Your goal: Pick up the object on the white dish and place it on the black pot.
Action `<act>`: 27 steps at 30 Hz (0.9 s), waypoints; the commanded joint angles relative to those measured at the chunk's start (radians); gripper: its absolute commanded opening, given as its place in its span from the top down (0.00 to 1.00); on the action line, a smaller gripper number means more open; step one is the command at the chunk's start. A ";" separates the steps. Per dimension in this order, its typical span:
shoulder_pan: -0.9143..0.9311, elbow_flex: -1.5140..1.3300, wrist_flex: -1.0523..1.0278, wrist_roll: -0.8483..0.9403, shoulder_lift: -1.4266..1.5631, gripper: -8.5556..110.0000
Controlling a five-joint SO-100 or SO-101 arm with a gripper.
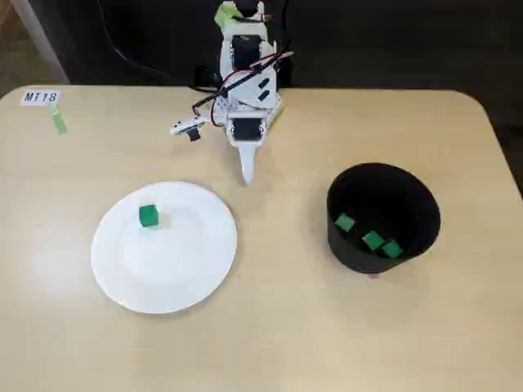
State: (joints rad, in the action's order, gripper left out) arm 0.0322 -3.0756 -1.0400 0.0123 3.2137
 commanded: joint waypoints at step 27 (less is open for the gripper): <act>0.135 0.733 0.031 0.003 -0.750 0.93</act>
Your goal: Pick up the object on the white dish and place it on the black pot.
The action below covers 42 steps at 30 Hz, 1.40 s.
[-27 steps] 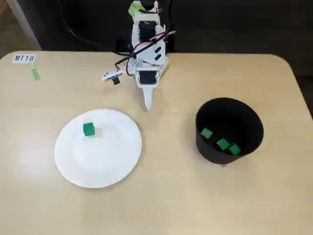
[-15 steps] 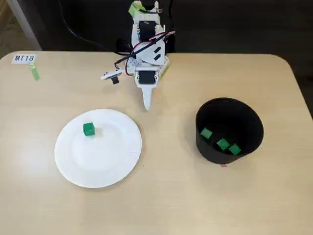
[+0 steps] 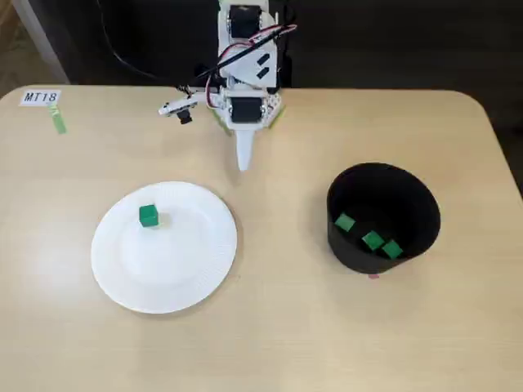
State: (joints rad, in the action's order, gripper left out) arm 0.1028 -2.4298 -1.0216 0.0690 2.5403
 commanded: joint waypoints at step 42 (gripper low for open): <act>0.456 0.765 -0.158 -0.634 -1.080 0.75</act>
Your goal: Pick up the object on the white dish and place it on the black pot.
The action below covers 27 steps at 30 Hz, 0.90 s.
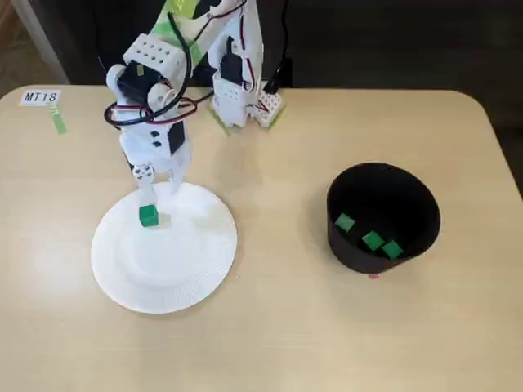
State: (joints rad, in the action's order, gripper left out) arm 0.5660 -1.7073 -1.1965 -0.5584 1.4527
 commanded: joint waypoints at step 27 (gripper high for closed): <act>0.052 0.094 0.138 0.029 -0.186 0.80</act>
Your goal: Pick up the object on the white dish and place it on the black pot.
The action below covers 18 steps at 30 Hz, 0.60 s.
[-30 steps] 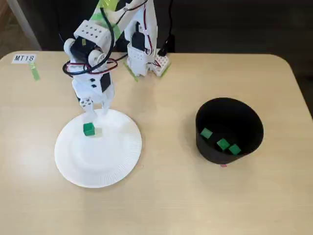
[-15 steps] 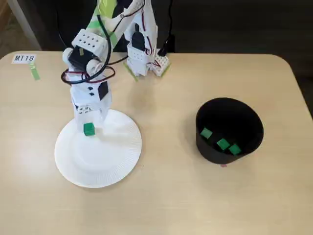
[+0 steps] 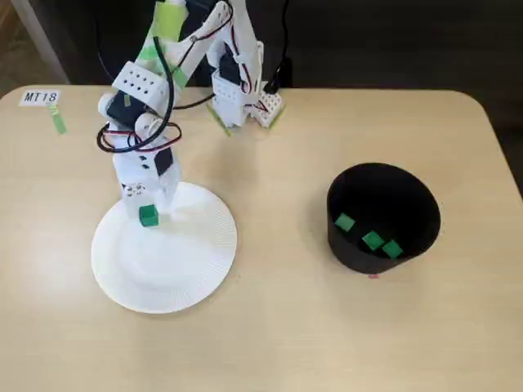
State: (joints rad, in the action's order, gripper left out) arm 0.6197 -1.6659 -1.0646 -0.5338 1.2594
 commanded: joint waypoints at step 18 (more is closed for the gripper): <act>-0.087 0.041 0.426 0.267 0.359 0.93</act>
State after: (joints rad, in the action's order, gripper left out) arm 0.5768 -1.6245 -0.7885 -0.3160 1.4788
